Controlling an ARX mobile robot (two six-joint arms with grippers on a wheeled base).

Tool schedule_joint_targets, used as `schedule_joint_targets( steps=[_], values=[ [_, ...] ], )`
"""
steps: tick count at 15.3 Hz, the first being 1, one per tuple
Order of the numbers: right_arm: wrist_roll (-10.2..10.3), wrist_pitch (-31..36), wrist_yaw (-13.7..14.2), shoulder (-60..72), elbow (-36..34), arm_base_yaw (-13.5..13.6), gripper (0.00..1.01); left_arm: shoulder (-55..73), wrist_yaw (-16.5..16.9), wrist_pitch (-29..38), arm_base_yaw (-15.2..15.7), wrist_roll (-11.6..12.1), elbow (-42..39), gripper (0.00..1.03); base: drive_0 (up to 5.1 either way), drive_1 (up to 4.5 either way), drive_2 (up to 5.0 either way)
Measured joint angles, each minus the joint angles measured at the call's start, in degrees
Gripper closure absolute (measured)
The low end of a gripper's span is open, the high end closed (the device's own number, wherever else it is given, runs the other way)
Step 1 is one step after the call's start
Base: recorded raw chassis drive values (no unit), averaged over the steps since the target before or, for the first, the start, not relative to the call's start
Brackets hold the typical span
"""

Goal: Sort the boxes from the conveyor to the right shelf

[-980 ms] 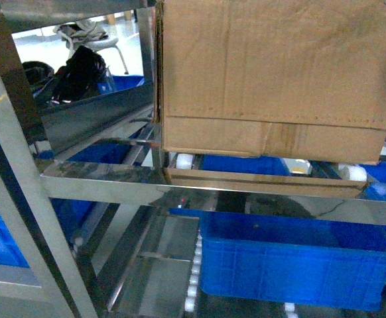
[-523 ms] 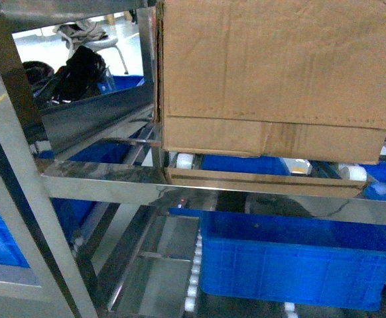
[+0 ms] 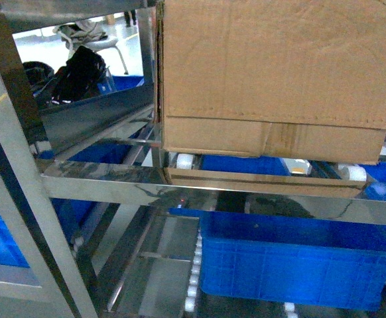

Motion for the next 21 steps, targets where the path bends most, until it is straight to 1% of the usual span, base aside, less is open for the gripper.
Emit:
schedule_joint_targets(
  steps=[1, 2, 3, 5, 11, 14, 15, 17, 18, 19, 20, 21],
  values=[
    [0.11, 0.09, 0.0, -1.22, -1.33, 0.0, 0.99, -1.29, 2.1, 0.02, 1.57, 0.09, -1.42, 1.01, 0.0, 0.0, 0.0],
    [0.11, 0.13, 0.0, -2.95, -3.26, 0.0, 0.99, -3.19, 4.52, 0.0, 4.57, 0.2, -3.43, 1.01, 0.0, 0.0, 0.0],
    [0.11, 0.0, 0.11, -4.5, -4.85, -0.02, 0.99, -4.79, 4.15, -0.13, 5.16, 0.17, -4.85, 1.01, 0.0, 0.0, 0.0],
    [0.13, -0.42, 0.11, -7.19, -6.88, 0.0, 0.99, -7.63, 4.92, -0.85, 4.68, 0.2, -6.84, 1.01, 0.0, 0.0, 0.0],
    [0.13, -5.38, 0.11, -16.83, -11.85, 0.0, 0.99, -17.81, 4.92, -6.21, 4.7, 0.2, -11.8, 1.01, 0.0, 0.0, 0.0],
    [0.11, -7.87, 0.13, -20.57, -12.72, 0.0, 0.99, -21.62, 4.92, -8.92, 4.7, 0.2, -12.66, 1.01, 0.0, 0.0, 0.0],
    [0.13, -7.28, 0.15, -22.23, -14.25, 0.0, 0.99, -23.37, 4.87, -8.83, 4.7, 0.2, -14.19, 1.01, 0.0, 0.0, 0.0],
    [0.13, -13.77, 0.15, -29.11, -14.25, 0.0, 0.99, -30.6, 4.92, -15.43, 4.7, 0.2, -14.19, 1.01, 0.0, 0.0, 0.0],
    [0.13, -18.49, 0.15, -32.2, -14.21, 0.0, 0.99, -31.52, 4.92, -16.39, 4.7, 0.2, -14.19, 1.01, 0.0, 0.0, 0.0],
    [0.13, -21.55, 0.17, -34.01, -14.21, -0.02, 0.99, -31.93, 4.92, -17.09, 4.7, 0.2, -14.16, 1.01, 0.0, 0.0, 0.0],
    [0.13, -23.8, 0.11, -35.78, -14.21, 0.0, 0.99, -33.46, 4.85, -19.26, 4.7, 0.2, -14.14, 1.01, 0.0, 0.0, 0.0],
    [0.13, -24.5, 0.17, -37.86, -14.21, 0.0, 0.99, -36.28, 4.79, -23.85, 4.7, 0.2, -14.14, 1.01, 0.0, 0.0, 0.0]
  ],
)
